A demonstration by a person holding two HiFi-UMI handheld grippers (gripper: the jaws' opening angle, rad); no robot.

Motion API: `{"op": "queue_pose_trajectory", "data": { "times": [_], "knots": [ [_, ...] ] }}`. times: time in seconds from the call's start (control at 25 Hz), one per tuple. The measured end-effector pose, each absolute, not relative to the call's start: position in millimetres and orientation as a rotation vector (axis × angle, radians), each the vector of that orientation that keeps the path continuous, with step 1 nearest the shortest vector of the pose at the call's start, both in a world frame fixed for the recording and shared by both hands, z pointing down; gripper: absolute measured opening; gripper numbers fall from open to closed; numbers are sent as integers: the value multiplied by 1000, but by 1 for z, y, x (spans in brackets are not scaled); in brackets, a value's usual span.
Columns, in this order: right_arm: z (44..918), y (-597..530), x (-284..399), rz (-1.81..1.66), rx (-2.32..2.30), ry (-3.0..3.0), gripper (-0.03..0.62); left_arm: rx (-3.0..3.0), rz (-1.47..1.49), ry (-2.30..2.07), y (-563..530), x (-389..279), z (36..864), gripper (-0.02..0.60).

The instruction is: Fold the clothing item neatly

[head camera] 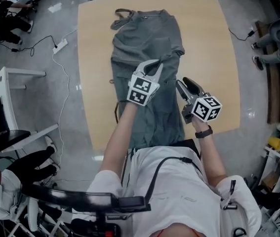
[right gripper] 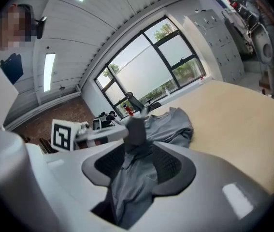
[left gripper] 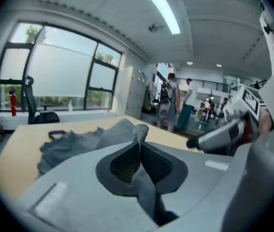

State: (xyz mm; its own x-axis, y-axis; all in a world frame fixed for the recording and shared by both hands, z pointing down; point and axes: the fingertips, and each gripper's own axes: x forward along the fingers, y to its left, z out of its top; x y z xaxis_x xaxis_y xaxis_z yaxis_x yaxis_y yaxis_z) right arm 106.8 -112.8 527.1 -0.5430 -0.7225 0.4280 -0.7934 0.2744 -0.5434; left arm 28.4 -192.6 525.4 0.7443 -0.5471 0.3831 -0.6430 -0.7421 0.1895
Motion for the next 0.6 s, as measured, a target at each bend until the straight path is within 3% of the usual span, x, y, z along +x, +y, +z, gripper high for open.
{"op": "queue_pose_trajectory", "data": {
  "times": [0.2, 0.6],
  "knots": [
    [546, -103, 120, 1151, 1488, -2380, 175, 2519, 745, -678, -125, 67, 629, 84],
    [575, -102, 93, 1227, 1404, -2365, 176, 2454, 740, -1010, -215, -46, 598, 86]
  ]
}}
